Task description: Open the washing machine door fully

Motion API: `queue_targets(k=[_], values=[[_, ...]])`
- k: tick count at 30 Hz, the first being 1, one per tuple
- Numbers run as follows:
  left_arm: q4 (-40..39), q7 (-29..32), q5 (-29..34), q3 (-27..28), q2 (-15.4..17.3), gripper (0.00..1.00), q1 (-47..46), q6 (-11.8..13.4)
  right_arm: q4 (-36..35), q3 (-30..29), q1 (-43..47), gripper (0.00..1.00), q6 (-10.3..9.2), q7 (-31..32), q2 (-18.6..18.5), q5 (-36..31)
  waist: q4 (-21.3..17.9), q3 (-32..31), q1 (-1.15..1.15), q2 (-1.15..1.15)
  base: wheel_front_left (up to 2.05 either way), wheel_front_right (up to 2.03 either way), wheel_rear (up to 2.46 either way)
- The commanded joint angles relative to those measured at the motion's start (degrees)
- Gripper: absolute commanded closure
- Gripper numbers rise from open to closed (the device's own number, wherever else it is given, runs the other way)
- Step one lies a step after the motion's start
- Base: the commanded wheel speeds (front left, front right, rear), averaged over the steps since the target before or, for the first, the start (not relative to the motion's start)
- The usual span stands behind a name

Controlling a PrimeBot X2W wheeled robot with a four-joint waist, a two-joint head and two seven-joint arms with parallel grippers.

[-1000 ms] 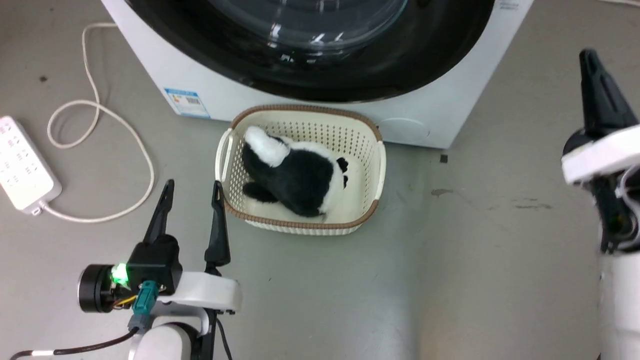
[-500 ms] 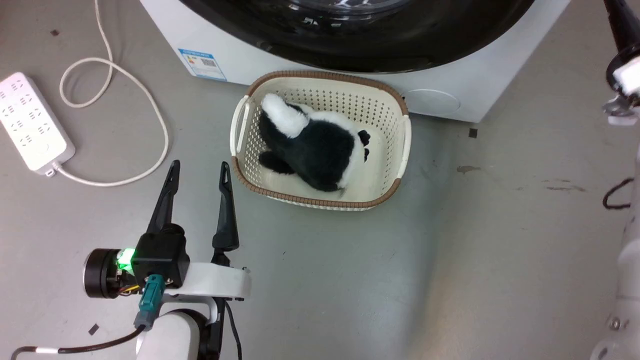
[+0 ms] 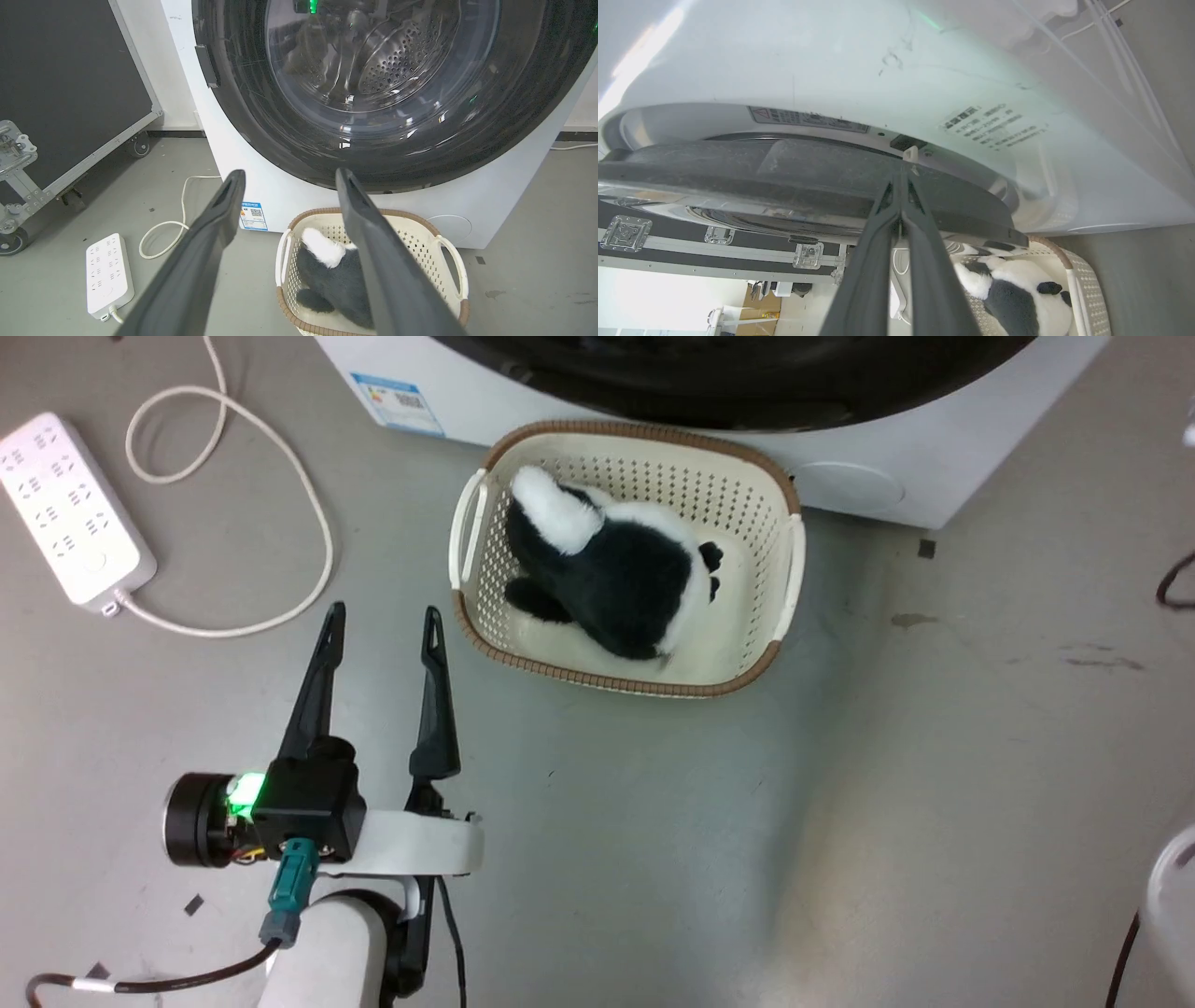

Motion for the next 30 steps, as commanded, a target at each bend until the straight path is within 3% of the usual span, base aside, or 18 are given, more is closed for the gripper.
queue_targets(k=[1, 14, 24, 30], values=[[-0.3, -0.5, -0.1, -0.2, 0.1, 0.0, -1.0, 0.5, 1.2, -0.9, -2.5, 1.0, -0.02, 0.8, -0.5, 1.1, 0.4, 0.6, -0.01, 0.0, 0.0, 0.0, 0.0], [-0.5, -2.1, -0.7, -1.4, -0.1, 0.0, -3.2, 2.1, 7.7, -8.8, -11.9, 1.0, -0.03, 9.3, -0.5, 2.8, 2.5, 3.5, -0.01, 0.0, 0.0, 0.0, 0.0], [0.0, -3.3, -0.4, -2.0, -0.1, 0.0, -3.4, 2.8, 8.4, -13.8, -9.4, 1.0, -0.03, 18.1, 1.3, 4.4, 2.3, 0.9, -0.01, 0.0, 0.0, 0.0, 0.0], [0.9, -3.3, -0.2, -2.1, -0.1, 0.0, -1.7, 2.5, 5.4, -13.1, -2.0, 1.0, -0.03, 21.5, 2.7, 4.8, 1.4, -3.8, -0.01, 0.0, 0.0, 0.0, 0.0]])
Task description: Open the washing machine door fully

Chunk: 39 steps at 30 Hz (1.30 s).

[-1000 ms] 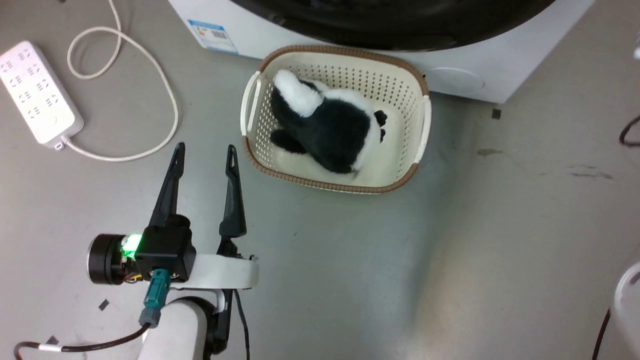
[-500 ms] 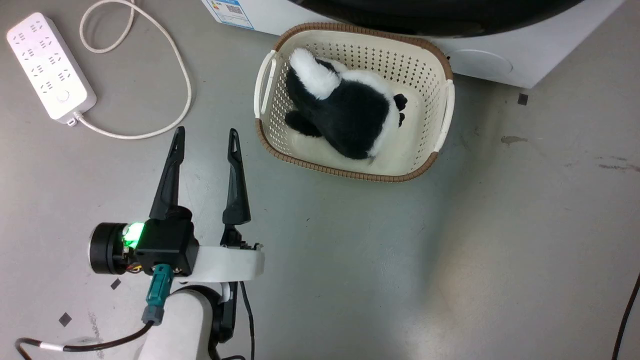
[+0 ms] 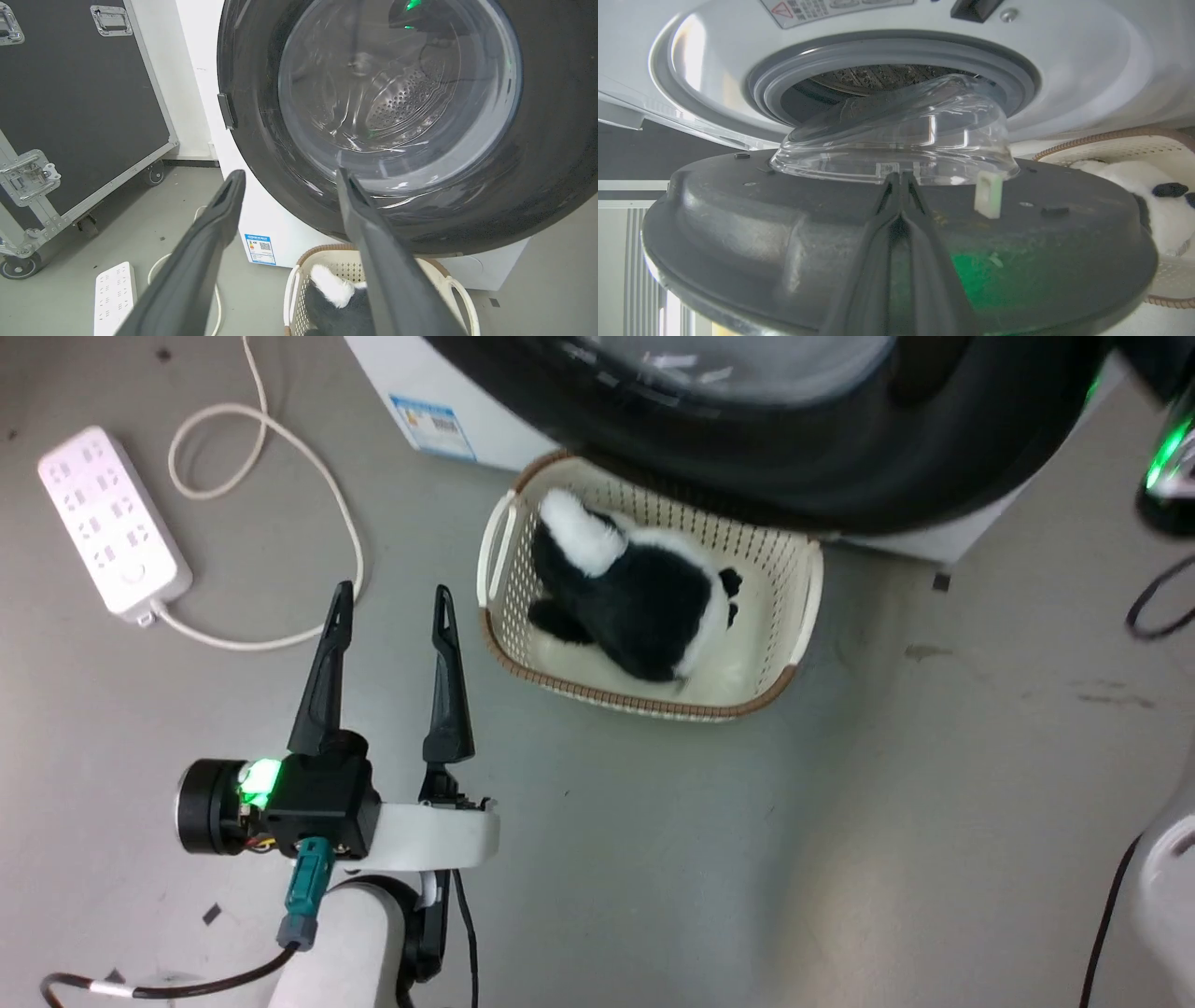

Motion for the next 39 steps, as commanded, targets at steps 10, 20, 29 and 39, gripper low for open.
queue_targets(k=[10, 20, 29, 39], values=[[1.8, -0.3, 0.4, -0.1, 0.3, 0.0, 4.3, -0.5, 2.5, 12.8, 11.5, 1.0, 0.06, 1.9, 0.8, 13.9, -1.4, -7.4, 0.0, 0.0, 0.0, 0.0, 0.0], [3.1, -0.3, 0.6, -1.3, 0.4, 0.0, 7.3, -1.3, -0.8, 38.7, 23.7, 1.0, 0.06, -1.8, 0.8, 35.0, -1.9, -10.7, 0.0, 0.0, 0.0, 0.0, 0.0], [3.6, -0.3, 0.2, -1.5, 0.3, 0.0, 9.6, -1.5, -9.3, 58.0, 32.8, 1.0, 0.06, -9.3, 0.8, 46.3, -1.7, -12.9, 0.0, 0.0, 0.0, 0.0, 0.0], [3.3, -0.3, -0.3, 0.1, 0.3, 0.0, 10.5, -1.4, -14.3, 55.7, 35.3, 0.0, 0.06, -22.7, -3.0, 40.6, -3.0, -15.6, 0.0, 0.0, 0.0, 0.0, 0.0]])
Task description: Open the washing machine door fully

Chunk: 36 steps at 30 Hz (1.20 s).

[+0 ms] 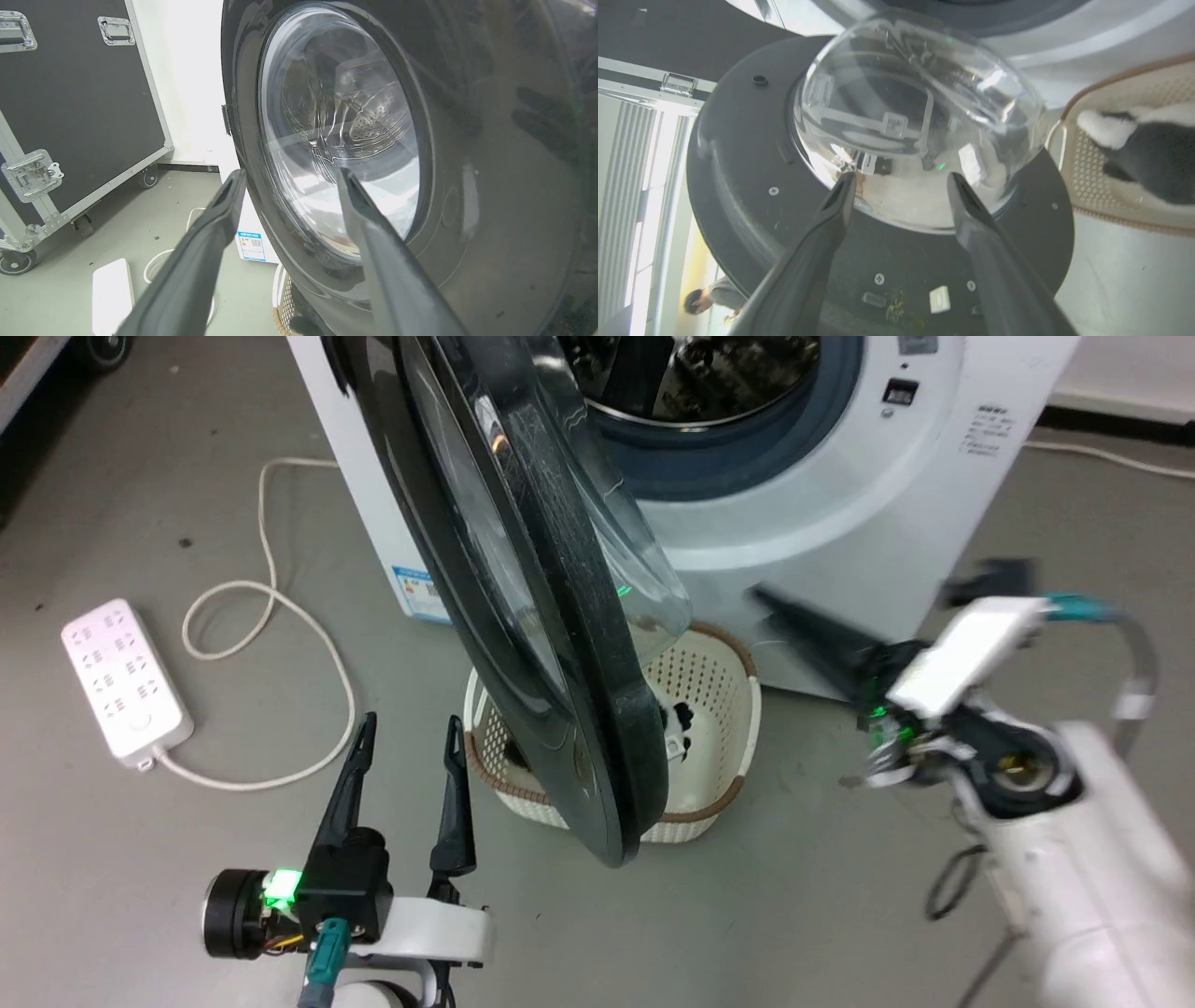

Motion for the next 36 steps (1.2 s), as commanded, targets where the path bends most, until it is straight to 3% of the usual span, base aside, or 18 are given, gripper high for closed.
queue_targets(k=[1, 2, 5, 11, 15, 18, 25, 29, 36], values=[[-0.3, -0.3, -0.4, 0.4, 0.2, 0.0, 1.0, 0.0, -2.4, -1.3, 1.8, 0.0, 0.06, -4.0, -2.3, -2.6, -0.9, -1.2, 0.0, 0.0, 0.0, 0.0, 0.0], [-0.3, -0.3, -0.4, 0.4, 0.2, 0.0, 1.0, 0.0, -2.4, -1.3, 1.8, 0.0, 0.06, -4.0, -2.3, -2.6, -0.9, -1.2, 0.0, 0.0, 0.0, 0.0, 0.0], [-0.6, -0.3, -0.7, 1.1, 0.2, 0.0, 1.2, -0.3, -8.6, -2.4, 4.0, 0.0, 0.06, -13.7, -6.4, -10.1, -1.9, -2.6, 0.0, 0.0, 0.0, 0.0, 0.0], [-0.6, -0.3, -1.2, 2.8, 0.3, 0.0, 2.0, -1.3, -18.0, 1.9, 11.2, 0.0, 0.06, -35.3, -15.6, -33.6, -4.0, -5.0, 0.0, 0.0, 0.0, 0.0, 0.0], [0.0, -0.3, -1.8, 3.7, 0.2, 0.0, 3.2, -2.3, -18.2, 1.1, 16.5, 0.0, 0.06, -44.9, -16.8, -49.7, -5.3, -6.3, 0.0, 0.0, 0.0, 0.0, 0.0], [0.4, -0.3, -1.9, 4.0, 0.2, 0.0, 4.1, -2.9, -19.8, -3.3, 21.1, 0.0, 0.06, -46.5, -13.7, -60.2, -6.0, -7.1, 0.0, 0.0, 0.0, 0.0, 0.0], [1.6, -0.3, -1.7, 3.8, 0.1, 0.0, 5.6, -4.4, -29.1, -13.7, 32.6, 0.0, 0.06, -46.8, -1.4, -77.1, -7.0, -7.3, 0.0, 0.0, 0.0, 0.0, 0.0], [2.5, -0.3, -1.3, 3.5, 0.0, 0.0, 6.0, -5.0, -32.3, -15.6, 37.6, 0.0, 0.06, -46.8, 2.3, -81.0, -7.2, -7.0, 0.0, 0.0, 0.0, 0.0, 0.0], [3.5, -0.3, -1.0, 3.4, 0.0, 0.0, 6.3, -5.1, -33.2, -15.8, 40.4, 0.0, 0.06, -46.8, 3.7, -82.3, -7.6, -6.7, 0.0, 0.0, 0.0, 0.0, 0.0]])
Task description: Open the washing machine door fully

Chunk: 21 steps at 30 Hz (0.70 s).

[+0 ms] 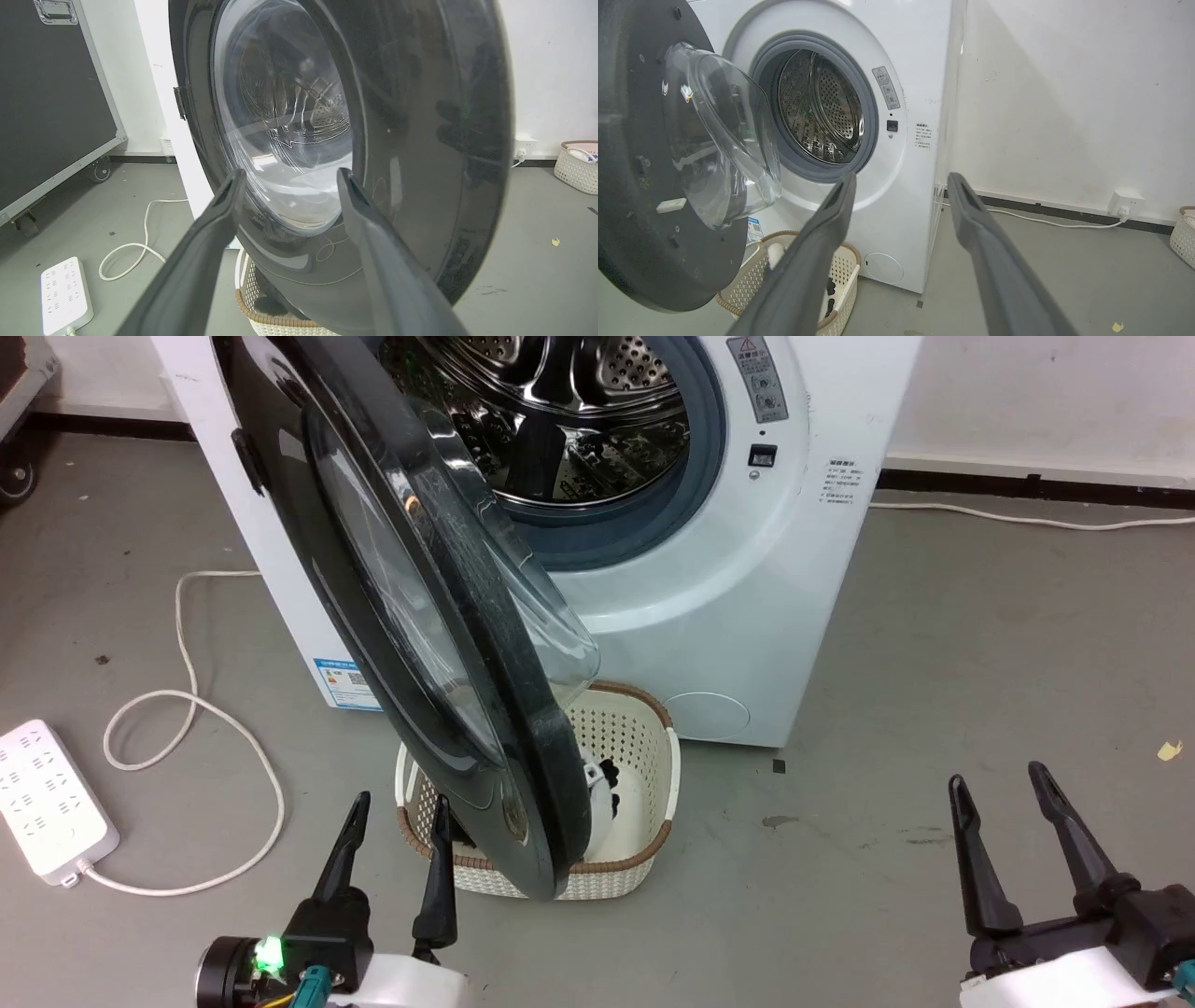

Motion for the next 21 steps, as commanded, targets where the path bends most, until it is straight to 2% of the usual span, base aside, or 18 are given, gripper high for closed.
queue_targets(k=[1, 8, 9, 10, 11, 16, 21], values=[[0.1, -0.3, 0.2, 0.0, 0.1, 0.0, 0.7, 0.0, -0.4, -0.1, 0.6, 0.0, 0.05, -0.2, 0.4, 0.3, 0.0, 0.0, 0.0, 0.0, 0.0, 0.0, 0.0], [-0.1, -0.3, 0.7, 0.3, 0.0, 0.0, 0.0, 0.5, -0.2, 0.2, 0.1, 0.0, 0.05, -0.2, 0.4, 1.7, 0.1, 0.3, 0.0, 0.0, 0.0, 0.0, 0.0], [-0.3, -0.3, 0.7, 0.3, 0.0, 0.27, 0.0, 0.5, -0.2, 0.1, 0.0, 0.0, 0.05, -0.2, 0.4, 1.8, 0.2, 0.3, 0.0, 0.0, 0.0, 0.0, 0.0], [-0.5, -0.3, 0.8, 0.3, 0.0, 0.87, -0.2, 0.6, -0.2, 0.1, 0.0, 0.0, 0.05, -0.2, 0.4, 1.9, 0.2, 0.3, 0.0, 0.0, 0.0, 0.0, 0.0], [-0.7, -0.3, 0.8, 0.3, 0.0, 1.0, -0.2, 0.5, -0.2, 0.1, 0.0, 0.0, 0.05, -0.2, 0.4, 1.9, 0.2, 0.3, 0.0, 0.0, 0.0, 0.0, 0.0], [-3.6, -0.3, 0.4, 1.5, 0.0, 1.0, -0.7, 0.9, -0.3, 0.3, -0.2, 0.0, 0.05, -0.2, 0.4, 2.3, 0.2, 0.2, 0.0, 0.0, 0.0, 0.0, 0.0], [-10.4, -0.3, -0.7, 4.4, 0.0, 1.0, -2.5, 2.1, -0.4, 0.5, -0.3, 0.0, 0.05, -0.2, 0.4, 2.5, 0.0, 0.0, 0.0, 0.0, 0.0, 0.0, 0.0]])
